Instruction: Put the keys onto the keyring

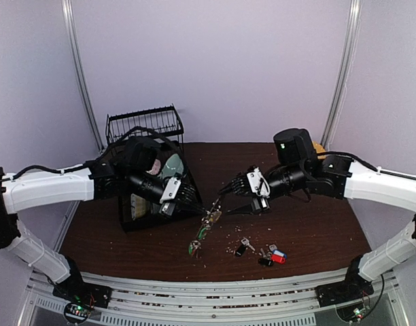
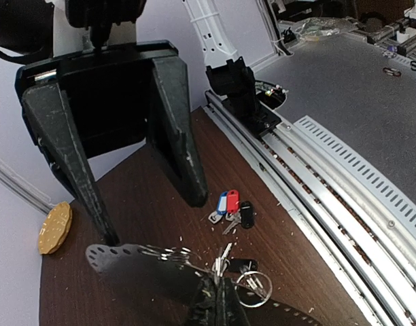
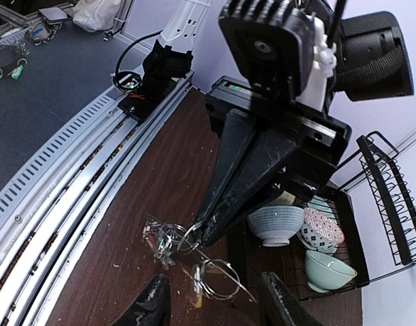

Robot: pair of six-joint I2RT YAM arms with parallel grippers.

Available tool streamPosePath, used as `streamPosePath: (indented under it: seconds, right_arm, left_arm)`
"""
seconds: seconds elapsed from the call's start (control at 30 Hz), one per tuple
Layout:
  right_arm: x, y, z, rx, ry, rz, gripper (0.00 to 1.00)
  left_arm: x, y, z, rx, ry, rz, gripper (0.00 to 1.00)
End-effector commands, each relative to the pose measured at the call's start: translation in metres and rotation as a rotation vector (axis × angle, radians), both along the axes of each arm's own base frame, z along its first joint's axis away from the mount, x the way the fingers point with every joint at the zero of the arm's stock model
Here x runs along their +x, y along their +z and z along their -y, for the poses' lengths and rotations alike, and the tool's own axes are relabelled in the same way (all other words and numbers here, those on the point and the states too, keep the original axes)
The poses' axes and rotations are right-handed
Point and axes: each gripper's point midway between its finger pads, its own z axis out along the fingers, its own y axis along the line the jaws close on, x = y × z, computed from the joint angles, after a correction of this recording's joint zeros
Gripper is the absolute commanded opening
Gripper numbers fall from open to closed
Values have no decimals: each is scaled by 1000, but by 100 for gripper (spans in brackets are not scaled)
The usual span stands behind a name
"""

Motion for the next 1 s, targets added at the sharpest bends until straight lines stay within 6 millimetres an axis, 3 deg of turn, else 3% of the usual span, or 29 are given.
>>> streamPosePath:
  seconds: [0.0,0.1,0.2,0.27,0.33,0.43,0.53,0.7,0.97]
  right_arm:
    - [-8,7,9,-2,38,236,41]
    - [-14,39,7,142,-35,92,35]
    - [-27,24,27,44,-6,135,39]
    - [-22,30,33,67,-53,177,40]
    - [-18,33,31,45,-70,161,47]
    - [-18,16,28,-138,-31,57,60]
    - [-15,2,29,-213,-64,-24,67]
    - [-13,-21,33,-232,-55,25,69]
    - [-5,-15,13,-208,51,42,67]
  left_arm:
    - [-17,29,10,-64,-144,-82,0]
    - [-6,32,21,-63,-30,-95,0]
    - [-23,34,13,-75,-90,-105,0]
    - [-27,29,13,-38,-121,-145,0]
    - [-26,20,18,14,-122,-148,0]
    - [-32,9,25,63,-106,-48,0]
    - [-33,10,24,57,-107,-28,0]
    - [-38,11,22,54,-132,-19,0]
    - [-38,17,25,50,-108,-7,0]
